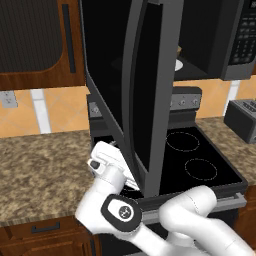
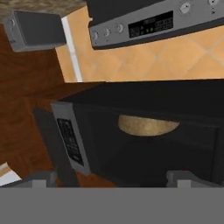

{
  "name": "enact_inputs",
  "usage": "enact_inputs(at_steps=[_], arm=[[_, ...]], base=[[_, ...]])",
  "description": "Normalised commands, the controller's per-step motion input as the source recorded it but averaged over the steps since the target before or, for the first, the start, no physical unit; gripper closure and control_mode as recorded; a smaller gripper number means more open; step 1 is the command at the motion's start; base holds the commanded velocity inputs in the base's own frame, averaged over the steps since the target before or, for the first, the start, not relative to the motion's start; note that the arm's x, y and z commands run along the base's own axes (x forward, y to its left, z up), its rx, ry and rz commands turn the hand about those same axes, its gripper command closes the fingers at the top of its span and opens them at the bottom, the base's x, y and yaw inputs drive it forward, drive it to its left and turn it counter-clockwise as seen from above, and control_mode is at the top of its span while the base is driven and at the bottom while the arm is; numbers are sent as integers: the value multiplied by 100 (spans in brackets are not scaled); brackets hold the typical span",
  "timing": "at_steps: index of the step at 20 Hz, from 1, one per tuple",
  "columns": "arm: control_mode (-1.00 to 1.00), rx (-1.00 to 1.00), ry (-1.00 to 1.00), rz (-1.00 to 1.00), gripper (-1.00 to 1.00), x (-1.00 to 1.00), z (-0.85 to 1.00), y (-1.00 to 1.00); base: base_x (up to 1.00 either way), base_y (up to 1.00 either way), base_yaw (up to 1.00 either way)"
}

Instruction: Pick the lime from the sink and place it in the bowl. Then pick the bowl and place it in the microwave. Then close the microwave door and press the start button.

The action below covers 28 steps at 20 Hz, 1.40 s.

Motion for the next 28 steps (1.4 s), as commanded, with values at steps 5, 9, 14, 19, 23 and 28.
enact_inputs(at_steps=[5, 9, 14, 19, 23, 28], arm=[[-100, 0, -17, -4, -100, -54, 25, 60], [-100, 0, -16, -5, -100, -56, 48, 20], [-100, 0, -12, -9, -100, -62, 51, 0], [-100, 0, -14, -10, -100, -65, 50, -9], [-100, 1, -14, -9, -100, -62, 47, -35], [-100, 4, -14, -4, -100, -51, 48, -51]], base=[[0, 0, 0], [0, 0, 0], [0, 0, 0], [0, 0, 0], [0, 0, 0], [0, 0, 0]])
